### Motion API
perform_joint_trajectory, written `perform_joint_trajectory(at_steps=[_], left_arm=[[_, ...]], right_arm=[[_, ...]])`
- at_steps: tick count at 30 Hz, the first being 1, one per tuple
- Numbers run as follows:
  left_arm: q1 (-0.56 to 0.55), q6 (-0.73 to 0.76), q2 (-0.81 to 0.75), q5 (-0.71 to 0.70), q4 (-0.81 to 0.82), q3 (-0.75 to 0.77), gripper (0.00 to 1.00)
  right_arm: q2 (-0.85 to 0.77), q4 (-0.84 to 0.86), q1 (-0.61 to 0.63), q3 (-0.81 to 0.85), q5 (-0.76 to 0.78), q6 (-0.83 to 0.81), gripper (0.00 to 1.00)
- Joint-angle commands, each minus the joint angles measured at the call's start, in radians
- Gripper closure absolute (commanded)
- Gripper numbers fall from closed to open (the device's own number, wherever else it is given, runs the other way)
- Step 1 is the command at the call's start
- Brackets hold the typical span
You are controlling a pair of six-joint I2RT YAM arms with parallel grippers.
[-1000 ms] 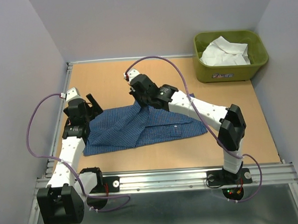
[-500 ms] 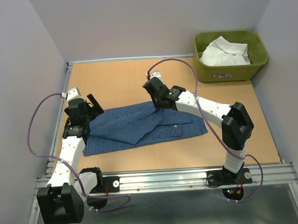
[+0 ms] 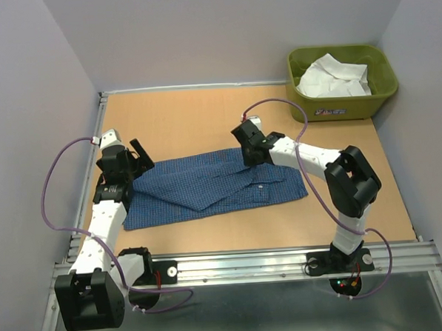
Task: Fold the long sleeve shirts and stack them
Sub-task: Fold the shirt
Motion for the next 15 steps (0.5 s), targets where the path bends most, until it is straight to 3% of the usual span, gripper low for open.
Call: perform_joint_trajectory(at_steps=[1,15], left_arm=[[-0.004,0.018,-0.005,0.004,0.029,0.027,0.02],[-0.003,0.020,0.023,0.017,0.025,0.026,0.02]], right_arm=[[-0.045,0.086,-0.032,-0.056,-0.006,0.061,0.90],[-0.103,0.242,-0.056,-0.124,-0.026,0.065,0.90]])
